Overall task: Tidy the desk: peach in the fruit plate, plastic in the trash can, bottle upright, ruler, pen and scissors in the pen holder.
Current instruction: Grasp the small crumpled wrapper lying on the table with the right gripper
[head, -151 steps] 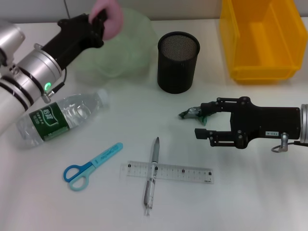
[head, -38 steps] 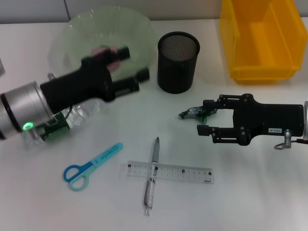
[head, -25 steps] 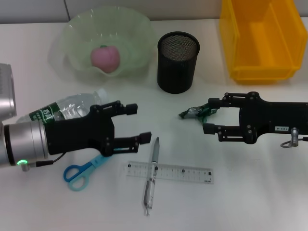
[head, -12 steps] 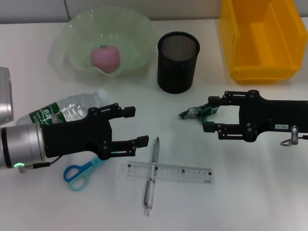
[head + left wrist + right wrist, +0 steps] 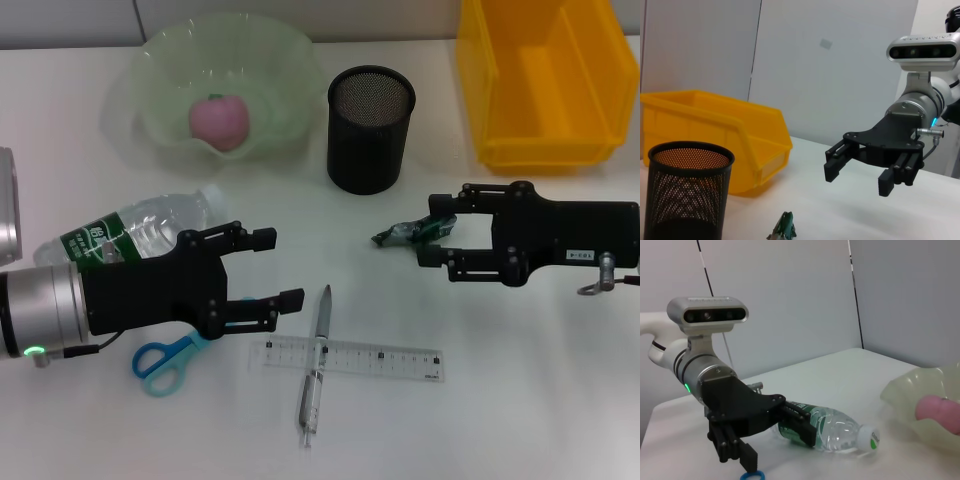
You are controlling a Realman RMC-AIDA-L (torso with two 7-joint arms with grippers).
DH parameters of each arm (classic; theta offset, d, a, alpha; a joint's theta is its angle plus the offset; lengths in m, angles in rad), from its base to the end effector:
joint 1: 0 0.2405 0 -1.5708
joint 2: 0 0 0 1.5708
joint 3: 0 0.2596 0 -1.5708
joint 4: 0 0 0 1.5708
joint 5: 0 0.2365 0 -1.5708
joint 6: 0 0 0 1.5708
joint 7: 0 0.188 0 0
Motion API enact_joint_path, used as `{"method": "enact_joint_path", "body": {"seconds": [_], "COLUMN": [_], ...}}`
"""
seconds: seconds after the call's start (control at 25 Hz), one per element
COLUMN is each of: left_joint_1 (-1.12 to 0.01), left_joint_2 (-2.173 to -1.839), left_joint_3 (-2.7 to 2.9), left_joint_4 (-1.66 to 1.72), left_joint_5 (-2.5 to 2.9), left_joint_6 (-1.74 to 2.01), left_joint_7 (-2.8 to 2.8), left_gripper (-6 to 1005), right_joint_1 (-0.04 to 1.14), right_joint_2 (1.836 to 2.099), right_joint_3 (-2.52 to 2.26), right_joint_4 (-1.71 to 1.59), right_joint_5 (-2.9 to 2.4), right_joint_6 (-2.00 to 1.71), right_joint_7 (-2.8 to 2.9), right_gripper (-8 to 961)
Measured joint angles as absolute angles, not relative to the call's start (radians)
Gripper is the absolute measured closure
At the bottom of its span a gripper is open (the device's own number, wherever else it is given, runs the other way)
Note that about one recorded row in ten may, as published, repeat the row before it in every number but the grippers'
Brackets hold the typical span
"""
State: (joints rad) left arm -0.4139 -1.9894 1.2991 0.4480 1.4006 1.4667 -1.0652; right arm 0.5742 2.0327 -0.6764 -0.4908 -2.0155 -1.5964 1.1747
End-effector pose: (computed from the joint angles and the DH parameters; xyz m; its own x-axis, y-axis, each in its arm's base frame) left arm -0.2727 0.3205 -0.0813 0.7984 0.2266 0.5579 0.3406 -0.9340 -0.1081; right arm 0.2639 0.3566 -0.0519 0.8343 -0.2355 -0.4985 -0.3331 -0.9358 -0.1152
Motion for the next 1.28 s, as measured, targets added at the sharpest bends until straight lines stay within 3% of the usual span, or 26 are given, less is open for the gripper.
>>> {"method": "enact_joint_path", "body": {"seconds": [0.48,1.0,1.28], "left_joint_1": [-0.397,-0.396,-0.397], "left_joint_2": [-1.991,-1.981,-1.969], "left_joint_3": [1.303,1.292,1.29], "left_joint_4": [0.44,0.426,0.426], "left_joint_5": [1.401,1.4,1.4], "left_joint_6": [1.464,1.458,1.462], "left_joint_7": [-1.053,-1.073,-1.096], "left_gripper": [177,180,181], "right_joint_1": [0.616,0.833,0.9], "right_joint_2": [2.037,2.026,2.058], "right_joint_3": [-0.691,-0.94,-1.048], "right_joint_4": [-0.637,-0.874,-0.873], "right_joint_5": [-2.085,-2.473,-2.573], "right_joint_6": [-1.559,-1.563,-1.507], "right_joint_7": [1.417,2.015,2.068], "right_gripper": [257,257,258]}}
